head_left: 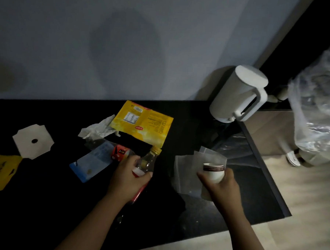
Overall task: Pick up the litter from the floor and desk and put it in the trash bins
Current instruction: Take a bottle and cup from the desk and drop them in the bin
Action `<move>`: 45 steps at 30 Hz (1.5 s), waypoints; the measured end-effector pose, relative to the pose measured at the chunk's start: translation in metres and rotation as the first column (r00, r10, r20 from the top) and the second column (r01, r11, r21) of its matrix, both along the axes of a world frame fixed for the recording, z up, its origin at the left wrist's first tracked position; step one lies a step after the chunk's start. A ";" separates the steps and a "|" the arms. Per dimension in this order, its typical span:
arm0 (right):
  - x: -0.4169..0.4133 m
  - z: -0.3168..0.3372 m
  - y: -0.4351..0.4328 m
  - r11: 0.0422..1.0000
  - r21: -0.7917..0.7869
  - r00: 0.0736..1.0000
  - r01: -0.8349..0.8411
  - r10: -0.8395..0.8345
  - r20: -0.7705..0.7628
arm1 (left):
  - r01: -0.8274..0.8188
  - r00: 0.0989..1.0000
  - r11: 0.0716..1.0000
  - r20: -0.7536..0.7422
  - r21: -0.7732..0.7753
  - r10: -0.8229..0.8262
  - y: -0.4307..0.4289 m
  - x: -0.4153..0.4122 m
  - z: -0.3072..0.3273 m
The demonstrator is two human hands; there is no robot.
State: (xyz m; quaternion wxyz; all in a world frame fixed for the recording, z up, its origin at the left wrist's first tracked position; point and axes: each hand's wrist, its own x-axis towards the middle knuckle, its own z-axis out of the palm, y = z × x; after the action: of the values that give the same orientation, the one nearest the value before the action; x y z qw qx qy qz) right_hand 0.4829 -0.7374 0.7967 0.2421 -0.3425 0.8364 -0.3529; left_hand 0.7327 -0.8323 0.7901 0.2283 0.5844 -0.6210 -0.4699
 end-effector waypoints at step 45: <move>-0.630 0.217 0.403 0.562 -0.434 0.560 0.704 -0.816 -0.148 | 0.658 0.532 0.578 -0.246 -0.483 -0.810 0.260 -0.839 0.194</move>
State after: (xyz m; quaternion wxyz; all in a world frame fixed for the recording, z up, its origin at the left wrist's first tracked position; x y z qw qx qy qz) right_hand -0.1473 -0.3340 1.0134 -0.1421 -0.0302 0.8581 -0.4925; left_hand -0.1067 -0.5721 0.9841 0.2345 0.0916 -0.8102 -0.5293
